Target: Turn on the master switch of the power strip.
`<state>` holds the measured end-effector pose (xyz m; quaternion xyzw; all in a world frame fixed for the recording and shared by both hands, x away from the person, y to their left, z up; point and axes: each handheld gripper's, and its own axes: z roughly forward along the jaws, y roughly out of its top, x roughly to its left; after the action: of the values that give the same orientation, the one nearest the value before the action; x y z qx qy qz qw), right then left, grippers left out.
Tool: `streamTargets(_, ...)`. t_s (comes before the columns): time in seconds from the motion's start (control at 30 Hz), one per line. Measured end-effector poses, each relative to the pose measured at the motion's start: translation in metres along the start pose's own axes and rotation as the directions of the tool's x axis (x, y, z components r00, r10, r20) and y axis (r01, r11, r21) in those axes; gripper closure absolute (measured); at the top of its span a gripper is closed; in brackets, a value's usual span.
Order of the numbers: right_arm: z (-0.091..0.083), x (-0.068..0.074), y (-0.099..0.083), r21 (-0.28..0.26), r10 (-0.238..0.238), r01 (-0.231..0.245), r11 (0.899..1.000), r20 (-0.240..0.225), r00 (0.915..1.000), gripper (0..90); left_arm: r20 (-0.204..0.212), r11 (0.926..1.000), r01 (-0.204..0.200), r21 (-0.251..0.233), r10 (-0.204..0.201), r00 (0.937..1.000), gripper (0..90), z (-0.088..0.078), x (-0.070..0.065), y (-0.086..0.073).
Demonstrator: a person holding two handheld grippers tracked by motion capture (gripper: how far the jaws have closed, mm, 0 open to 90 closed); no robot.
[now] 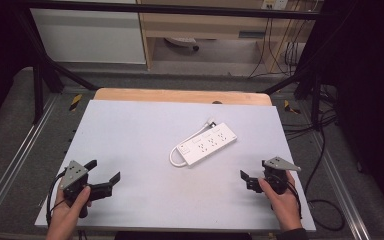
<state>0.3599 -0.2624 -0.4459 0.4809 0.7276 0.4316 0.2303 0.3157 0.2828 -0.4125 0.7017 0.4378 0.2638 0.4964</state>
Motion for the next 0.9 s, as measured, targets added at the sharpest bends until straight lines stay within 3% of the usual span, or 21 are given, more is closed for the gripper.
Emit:
streamTargets(0.67, -0.0053, 0.0036, 0.0071, -0.061, 0.003, -0.005, 0.998, -0.017, 0.9998, 5.6, -0.011, 0.9994, 0.023, 0.025, -0.023, 0.9997, 5.4, 0.0021, 0.001, -0.0006)
streamTargets(0.9, -0.0073, 0.0051, 0.0073, -0.072, 0.023, -0.026, 0.997, -0.045, 0.9987, 3.7, -0.026, 0.9991, 0.024, 0.035, -0.023, 0.9994, 7.6, 0.0031, 0.0005, -0.0015)
